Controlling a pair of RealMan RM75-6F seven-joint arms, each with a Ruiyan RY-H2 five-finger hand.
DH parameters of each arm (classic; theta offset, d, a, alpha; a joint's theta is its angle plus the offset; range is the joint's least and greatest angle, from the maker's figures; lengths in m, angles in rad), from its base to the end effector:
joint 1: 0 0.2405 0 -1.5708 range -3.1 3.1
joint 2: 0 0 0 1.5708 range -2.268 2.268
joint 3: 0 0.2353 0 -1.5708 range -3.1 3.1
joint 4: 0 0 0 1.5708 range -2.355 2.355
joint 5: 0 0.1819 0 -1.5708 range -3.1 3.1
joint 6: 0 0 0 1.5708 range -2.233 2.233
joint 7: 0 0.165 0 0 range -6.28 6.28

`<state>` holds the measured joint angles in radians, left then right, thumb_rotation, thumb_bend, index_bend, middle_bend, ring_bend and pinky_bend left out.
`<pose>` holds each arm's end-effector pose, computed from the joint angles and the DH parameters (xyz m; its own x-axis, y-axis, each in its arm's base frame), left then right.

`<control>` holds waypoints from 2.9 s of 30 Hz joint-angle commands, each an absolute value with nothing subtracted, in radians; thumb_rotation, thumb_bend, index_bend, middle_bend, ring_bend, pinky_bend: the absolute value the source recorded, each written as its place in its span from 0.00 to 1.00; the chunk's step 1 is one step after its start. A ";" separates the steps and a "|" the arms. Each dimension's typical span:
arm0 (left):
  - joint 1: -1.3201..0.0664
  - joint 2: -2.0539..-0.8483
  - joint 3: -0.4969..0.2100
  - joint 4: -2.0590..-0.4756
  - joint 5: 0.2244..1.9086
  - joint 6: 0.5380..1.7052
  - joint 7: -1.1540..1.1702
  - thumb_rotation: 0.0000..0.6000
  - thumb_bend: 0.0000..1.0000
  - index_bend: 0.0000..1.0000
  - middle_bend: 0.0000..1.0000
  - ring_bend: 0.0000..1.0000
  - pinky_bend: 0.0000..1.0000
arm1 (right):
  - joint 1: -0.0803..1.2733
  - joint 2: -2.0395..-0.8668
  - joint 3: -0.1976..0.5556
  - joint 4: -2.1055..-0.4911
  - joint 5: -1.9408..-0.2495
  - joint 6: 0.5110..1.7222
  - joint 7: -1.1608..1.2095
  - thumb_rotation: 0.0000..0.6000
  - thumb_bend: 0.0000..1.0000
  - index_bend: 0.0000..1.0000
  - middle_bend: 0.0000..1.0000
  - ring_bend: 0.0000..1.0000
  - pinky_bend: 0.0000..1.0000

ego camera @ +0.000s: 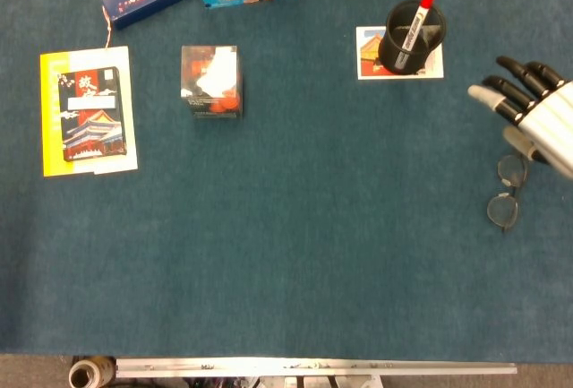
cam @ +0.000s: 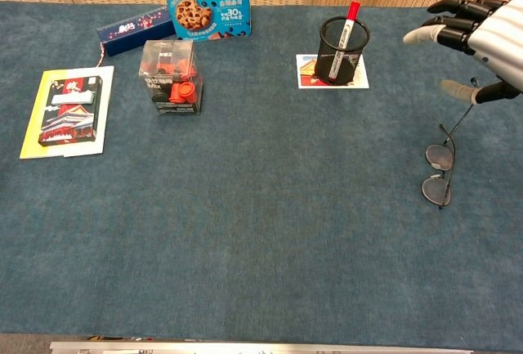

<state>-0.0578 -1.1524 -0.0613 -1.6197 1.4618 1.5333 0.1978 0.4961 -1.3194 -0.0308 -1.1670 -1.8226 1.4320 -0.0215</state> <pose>-0.2848 0.1919 0.1767 0.5319 -0.0335 0.8461 0.8462 0.0595 -0.5296 -0.2105 -0.2866 0.1073 0.6424 0.1704 0.7472 -0.5393 -0.5923 0.5987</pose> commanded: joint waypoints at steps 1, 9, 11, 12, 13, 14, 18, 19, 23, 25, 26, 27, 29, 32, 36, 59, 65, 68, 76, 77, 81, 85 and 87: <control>-0.059 -1.152 -0.063 -1.620 1.460 1.531 0.198 1.00 0.52 0.52 0.53 0.50 0.63 | 0.495 -1.301 -0.023 -1.181 -1.819 1.440 -0.041 1.00 0.29 0.24 0.29 0.14 0.29; -0.058 -1.153 -0.061 -1.619 1.458 1.530 0.198 1.00 0.52 0.52 0.53 0.50 0.63 | 0.473 -1.245 -0.014 -1.177 -1.779 1.425 -0.083 1.00 0.29 0.24 0.29 0.14 0.29; -0.060 -1.154 -0.062 -1.618 1.457 1.527 0.199 1.00 0.52 0.52 0.53 0.50 0.63 | 0.467 -1.240 -0.011 -1.162 -1.762 1.417 -0.081 1.00 0.29 0.24 0.29 0.14 0.29; -0.061 -1.154 -0.062 -1.618 1.456 1.526 0.200 1.00 0.52 0.52 0.53 0.50 0.63 | 0.465 -1.240 -0.009 -1.155 -1.755 1.415 -0.078 1.00 0.29 0.24 0.29 0.14 0.29; -0.062 -1.154 -0.062 -1.618 1.455 1.524 0.201 1.00 0.52 0.52 0.53 0.50 0.63 | 0.464 -1.241 -0.006 -1.147 -1.749 1.414 -0.074 1.00 0.29 0.24 0.29 0.14 0.29; -0.062 -1.155 -0.061 -1.617 1.455 1.523 0.203 1.00 0.52 0.52 0.53 0.50 0.63 | 0.462 -1.243 -0.002 -1.136 -1.742 1.412 -0.068 1.00 0.29 0.24 0.29 0.14 0.29; -0.062 -1.157 -0.060 -1.615 1.452 1.520 0.205 1.00 0.52 0.52 0.53 0.50 0.63 | 0.461 -1.259 0.009 -1.095 -1.724 1.410 -0.051 1.00 0.29 0.24 0.29 0.14 0.29; -0.061 -1.158 -0.059 -1.615 1.453 1.521 0.205 1.00 0.52 0.52 0.53 0.50 0.63 | 0.460 -1.266 0.013 -1.079 -1.718 1.410 -0.043 1.00 0.29 0.24 0.29 0.14 0.29; -0.059 -1.157 -0.058 -1.615 1.455 1.525 0.202 1.00 0.52 0.52 0.53 0.50 0.63 | 0.455 -1.299 0.019 -1.006 -1.702 1.413 -0.002 1.00 0.26 0.24 0.29 0.14 0.29; -0.057 -1.157 -0.057 -1.616 1.457 1.528 0.201 1.00 0.52 0.52 0.53 0.50 0.63 | 0.453 -1.319 0.016 -0.959 -1.699 1.411 0.027 1.00 0.23 0.24 0.29 0.14 0.29; -0.058 -1.157 -0.058 -1.615 1.457 1.528 0.201 1.00 0.52 0.52 0.53 0.50 0.63 | 0.453 -1.328 0.015 -0.939 -1.697 1.410 0.038 1.00 0.23 0.24 0.29 0.14 0.29; -0.058 -1.157 -0.058 -1.615 1.457 1.528 0.201 1.00 0.52 0.52 0.53 0.50 0.63 | 0.453 -1.337 0.014 -0.921 -1.695 1.407 0.050 1.00 0.23 0.24 0.29 0.14 0.29; -0.057 -1.158 -0.057 -1.615 1.457 1.528 0.202 1.00 0.52 0.52 0.53 0.50 0.63 | 0.452 -1.357 0.012 -0.885 -1.688 1.397 0.078 1.00 0.23 0.24 0.29 0.14 0.29; -0.057 -1.158 -0.057 -1.615 1.457 1.527 0.202 1.00 0.52 0.52 0.53 0.50 0.63 | 0.453 -1.385 0.009 -0.838 -1.684 1.390 0.110 1.00 0.23 0.24 0.29 0.14 0.29; -0.057 -1.157 -0.058 -1.616 1.456 1.528 0.201 1.00 0.52 0.52 0.53 0.50 0.63 | 0.453 -1.420 0.004 -0.788 -1.682 1.389 0.152 1.00 0.21 0.24 0.29 0.14 0.29; -0.057 -1.153 -0.060 -1.619 1.456 1.529 0.199 1.00 0.52 0.52 0.53 0.50 0.63 | 0.445 -1.570 0.002 -0.575 -1.668 1.449 0.325 1.00 0.11 0.24 0.30 0.14 0.29; -0.058 -1.153 -0.061 -1.620 1.454 1.528 0.197 1.00 0.52 0.52 0.53 0.50 0.63 | 0.454 -1.592 -0.003 -0.557 -1.673 1.457 0.345 1.00 0.11 0.24 0.31 0.14 0.29; -0.058 -1.151 -0.062 -1.621 1.454 1.528 0.195 1.00 0.52 0.52 0.53 0.50 0.63 | 0.459 -1.598 -0.006 -0.560 -1.678 1.463 0.349 1.00 0.11 0.24 0.31 0.14 0.29; -0.056 -1.149 -0.061 -1.623 1.455 1.531 0.192 1.00 0.52 0.52 0.53 0.50 0.63 | 0.460 -1.597 -0.017 -0.584 -1.686 1.473 0.353 1.00 0.11 0.24 0.31 0.14 0.29; -0.057 -1.148 -0.062 -1.622 1.455 1.531 0.192 1.00 0.52 0.52 0.53 0.50 0.63 | 0.459 -1.596 -0.019 -0.588 -1.687 1.475 0.352 1.00 0.11 0.24 0.31 0.14 0.29; -0.057 -1.150 -0.061 -1.621 1.455 1.531 0.193 1.00 0.52 0.52 0.53 0.50 0.63 | 0.455 -1.585 -0.025 -0.612 -1.691 1.484 0.351 1.00 0.11 0.24 0.31 0.14 0.29; -0.057 -1.151 -0.062 -1.621 1.455 1.531 0.195 1.00 0.52 0.52 0.53 0.50 0.63 | 0.451 -1.573 -0.034 -0.640 -1.698 1.488 0.347 1.00 0.11 0.24 0.31 0.14 0.29; -0.056 -1.151 -0.061 -1.621 1.455 1.531 0.196 1.00 0.52 0.52 0.53 0.50 0.63 | 0.447 -1.567 -0.039 -0.655 -1.701 1.489 0.344 1.00 0.11 0.24 0.31 0.14 0.29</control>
